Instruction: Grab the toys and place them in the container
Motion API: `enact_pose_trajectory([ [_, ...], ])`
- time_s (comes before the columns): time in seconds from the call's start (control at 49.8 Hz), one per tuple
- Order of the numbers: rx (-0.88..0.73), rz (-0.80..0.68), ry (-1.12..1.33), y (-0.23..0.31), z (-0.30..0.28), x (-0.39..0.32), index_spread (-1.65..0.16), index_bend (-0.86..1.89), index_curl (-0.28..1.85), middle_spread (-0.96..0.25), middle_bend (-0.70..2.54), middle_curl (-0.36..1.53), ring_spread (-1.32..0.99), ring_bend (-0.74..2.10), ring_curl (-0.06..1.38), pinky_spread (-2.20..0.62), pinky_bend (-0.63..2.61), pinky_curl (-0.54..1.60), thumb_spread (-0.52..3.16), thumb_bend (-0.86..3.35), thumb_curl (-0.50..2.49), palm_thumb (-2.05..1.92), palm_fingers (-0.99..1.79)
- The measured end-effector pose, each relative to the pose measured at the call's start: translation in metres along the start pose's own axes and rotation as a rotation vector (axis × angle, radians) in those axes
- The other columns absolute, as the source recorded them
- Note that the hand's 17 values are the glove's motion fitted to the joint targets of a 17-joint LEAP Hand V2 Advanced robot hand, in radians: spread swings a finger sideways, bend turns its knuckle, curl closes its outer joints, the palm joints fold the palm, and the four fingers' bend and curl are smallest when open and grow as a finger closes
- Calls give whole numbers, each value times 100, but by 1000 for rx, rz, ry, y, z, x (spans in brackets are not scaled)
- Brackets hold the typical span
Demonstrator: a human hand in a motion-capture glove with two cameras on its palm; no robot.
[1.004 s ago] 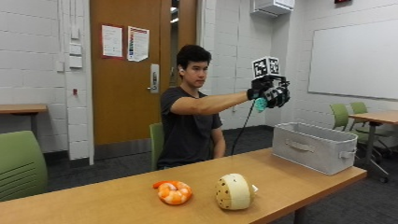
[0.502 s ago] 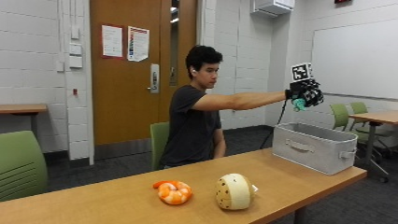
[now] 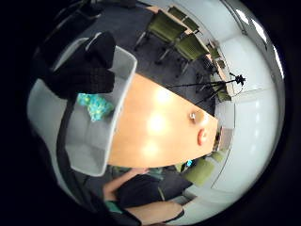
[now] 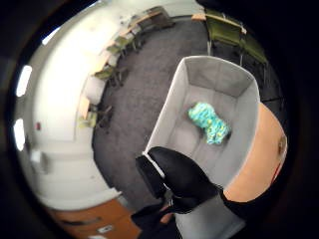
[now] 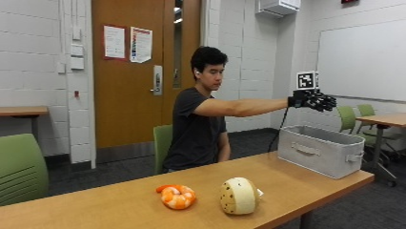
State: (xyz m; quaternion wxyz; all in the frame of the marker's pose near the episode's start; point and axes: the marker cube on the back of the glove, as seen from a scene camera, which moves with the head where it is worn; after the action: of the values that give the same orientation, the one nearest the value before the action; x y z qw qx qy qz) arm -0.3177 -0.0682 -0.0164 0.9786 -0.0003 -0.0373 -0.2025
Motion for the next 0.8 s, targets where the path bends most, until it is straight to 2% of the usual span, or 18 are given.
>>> enact_pose_trajectory([
  [0.04, 15, 94, 13, 2, -5, 9, -30, 6, 32, -7, 20, 55, -9, 78, 29, -12, 124, 48, 101, -10, 53, -10, -10],
  [0.08, 29, 123, 33, 8, -11, 25, -29, 6, 31, -6, 21, 55, -8, 77, 28, -10, 124, 47, 101, -9, 51, -10, -9],
  [0.161, 45, 123, 63, 22, -25, 65, -30, 10, 29, -6, 24, 55, -9, 77, 28, -9, 119, 45, 101, -9, 46, -10, -5],
  [0.241, 55, 57, 38, 42, -38, 111, -30, 13, 29, -7, 27, 55, -12, 78, 28, -11, 115, 42, 101, -8, 42, -9, -2],
  [0.341, 55, 264, 123, 53, -47, 187, -30, 15, 29, -8, 30, 54, -19, 75, 27, -15, 108, 39, 102, -8, 37, -9, -2],
  [0.482, 32, 345, 159, 79, -56, 284, -29, 16, 31, -12, 30, 53, -27, 61, 24, -19, 95, 35, 100, -9, 32, -11, -14],
  [0.622, 35, 404, 161, 104, -51, 371, -29, 13, 30, -15, 27, 51, -31, 51, 22, -19, 85, 32, 98, -10, 28, -13, -16],
  [0.803, -5, 486, 148, 133, -12, 464, -29, 12, 28, -16, 23, 49, -33, 43, 22, -18, 78, 30, 95, -10, 24, -13, -12],
])
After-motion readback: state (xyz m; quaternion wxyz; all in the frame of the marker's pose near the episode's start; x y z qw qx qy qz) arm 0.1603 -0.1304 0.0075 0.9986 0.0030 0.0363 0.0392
